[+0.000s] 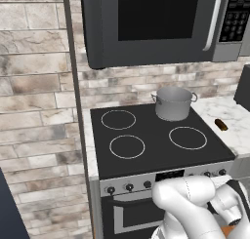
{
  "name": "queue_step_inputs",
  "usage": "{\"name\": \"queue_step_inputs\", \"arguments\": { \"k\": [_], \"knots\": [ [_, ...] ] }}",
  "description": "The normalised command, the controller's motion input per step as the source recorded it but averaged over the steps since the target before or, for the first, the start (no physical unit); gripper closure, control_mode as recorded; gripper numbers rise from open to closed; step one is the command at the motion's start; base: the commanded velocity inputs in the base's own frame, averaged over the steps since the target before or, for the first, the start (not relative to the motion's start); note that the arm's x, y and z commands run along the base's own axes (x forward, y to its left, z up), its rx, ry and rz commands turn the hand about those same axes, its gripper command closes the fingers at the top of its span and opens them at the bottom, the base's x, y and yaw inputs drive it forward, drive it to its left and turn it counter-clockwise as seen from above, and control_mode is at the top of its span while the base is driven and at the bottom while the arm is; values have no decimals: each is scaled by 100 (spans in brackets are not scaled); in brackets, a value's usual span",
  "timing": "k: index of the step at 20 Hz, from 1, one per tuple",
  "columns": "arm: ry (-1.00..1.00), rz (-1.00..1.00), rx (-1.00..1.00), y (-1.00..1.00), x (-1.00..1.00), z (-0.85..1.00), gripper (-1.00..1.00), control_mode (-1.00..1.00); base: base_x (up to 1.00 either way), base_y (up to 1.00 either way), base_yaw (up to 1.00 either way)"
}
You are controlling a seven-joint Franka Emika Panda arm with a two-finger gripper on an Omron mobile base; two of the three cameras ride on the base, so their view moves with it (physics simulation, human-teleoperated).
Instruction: Turn on the burner for the pot on the stove. Wait thirty seconds for the pot to heat up. Then add the sweet potato to the pot.
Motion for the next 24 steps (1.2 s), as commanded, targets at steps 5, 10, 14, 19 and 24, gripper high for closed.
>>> {"name": "queue_step_inputs", "arguments": {
  "k": [5,10,14,19,24],
  "knots": [
    [0,0,0,0,0,0,100,-100,0,0,0],
    [-4,7,0,0,-15,0,100,-100,0,0,0],
    [-10,17,0,0,-24,0,100,-100,0,0,0],
    [-10,22,0,0,-25,0,100,-100,0,0,0],
    [-14,25,0,-6,-20,0,100,-100,0,0,0]
  ]
}}
